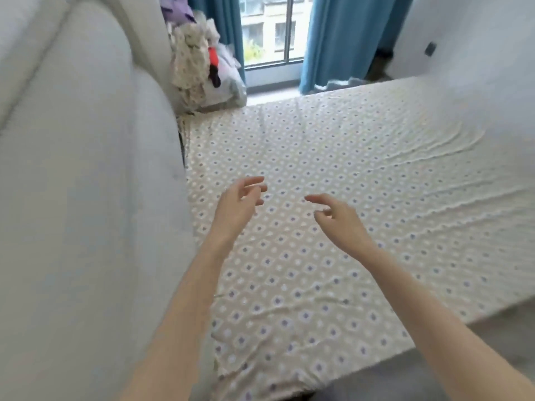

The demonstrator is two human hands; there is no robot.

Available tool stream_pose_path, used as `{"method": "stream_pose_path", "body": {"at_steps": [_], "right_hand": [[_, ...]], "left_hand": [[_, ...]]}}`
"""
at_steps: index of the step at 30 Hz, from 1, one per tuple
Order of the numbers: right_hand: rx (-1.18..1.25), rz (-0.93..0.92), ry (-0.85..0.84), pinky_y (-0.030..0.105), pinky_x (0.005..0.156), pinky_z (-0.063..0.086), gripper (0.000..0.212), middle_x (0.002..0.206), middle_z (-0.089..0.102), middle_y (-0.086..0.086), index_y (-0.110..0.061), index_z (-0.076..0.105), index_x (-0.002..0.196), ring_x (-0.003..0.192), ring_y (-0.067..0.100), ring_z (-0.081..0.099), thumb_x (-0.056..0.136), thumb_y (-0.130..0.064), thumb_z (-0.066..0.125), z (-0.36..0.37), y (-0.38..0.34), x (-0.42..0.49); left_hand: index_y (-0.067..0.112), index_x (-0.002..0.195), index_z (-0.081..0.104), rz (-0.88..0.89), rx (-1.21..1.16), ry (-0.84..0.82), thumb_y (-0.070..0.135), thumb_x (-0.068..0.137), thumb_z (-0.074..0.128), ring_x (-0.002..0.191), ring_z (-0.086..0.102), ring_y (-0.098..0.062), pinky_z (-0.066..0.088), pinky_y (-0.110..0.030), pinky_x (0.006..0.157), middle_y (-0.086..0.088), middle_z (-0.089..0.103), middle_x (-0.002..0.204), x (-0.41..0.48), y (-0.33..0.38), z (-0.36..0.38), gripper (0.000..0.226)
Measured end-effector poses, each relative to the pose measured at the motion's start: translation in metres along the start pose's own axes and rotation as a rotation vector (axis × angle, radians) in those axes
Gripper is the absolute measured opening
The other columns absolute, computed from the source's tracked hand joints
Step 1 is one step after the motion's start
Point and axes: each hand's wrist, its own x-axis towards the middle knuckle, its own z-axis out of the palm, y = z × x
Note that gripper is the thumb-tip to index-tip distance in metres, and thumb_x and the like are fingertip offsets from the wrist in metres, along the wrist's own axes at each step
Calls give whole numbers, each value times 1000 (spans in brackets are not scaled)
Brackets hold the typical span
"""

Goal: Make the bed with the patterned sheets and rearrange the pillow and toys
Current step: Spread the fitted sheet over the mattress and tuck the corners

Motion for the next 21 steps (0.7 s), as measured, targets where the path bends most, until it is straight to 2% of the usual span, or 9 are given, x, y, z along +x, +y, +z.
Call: {"method": "stream_pose_path", "body": {"at_steps": [2, 5, 7, 9, 17, 21], "right_hand": [[45, 26, 70, 9, 52, 46, 39, 127, 56, -19, -35, 57, 124, 85, -5, 62, 93, -14, 44, -26, 3, -2], [105, 47, 168, 12, 63, 49, 39, 128, 55, -22, -37, 56, 122, 91, -7, 58, 92, -15, 46, -69, 16, -1], [151, 54, 219, 19, 77, 51, 38, 125, 56, -23, -40, 56, 118, 98, -2, 58, 91, -14, 48, -96, 28, 4], [183, 59, 256, 26, 83, 51, 38, 122, 57, -23, -42, 57, 115, 101, 4, 59, 90, -14, 48, -122, 43, 11], [182, 40, 247, 22, 79, 51, 38, 121, 57, -24, -43, 56, 113, 96, 1, 60, 90, -13, 49, -252, 126, 68], [161, 70, 235, 25, 82, 53, 37, 121, 56, -22, -40, 56, 114, 95, 3, 60, 91, -12, 49, -340, 168, 90]], "left_hand": [[28, 115, 60, 46, 6, -57, 20, 97, 47, 93, 65, -6, 51, -23, 81, 14, 66, 108, 10, 21, 22, 23], [29, 115, 60, 99, 31, -141, 20, 97, 48, 94, 65, -5, 51, -23, 83, 17, 65, 107, 26, 49, 62, 23], [30, 114, 59, 124, 41, -183, 19, 97, 48, 94, 64, -4, 51, -22, 83, 18, 64, 106, 35, 62, 88, 23], [28, 116, 60, 141, 50, -216, 19, 97, 48, 93, 65, -4, 52, -22, 83, 18, 65, 107, 42, 72, 115, 24], [26, 116, 61, 148, 74, -226, 17, 97, 49, 94, 66, -7, 52, -25, 83, 12, 66, 110, 86, 98, 270, 24], [27, 115, 60, 124, 51, -201, 16, 97, 49, 93, 66, -7, 52, -26, 84, 12, 66, 110, 108, 127, 364, 24]]}}
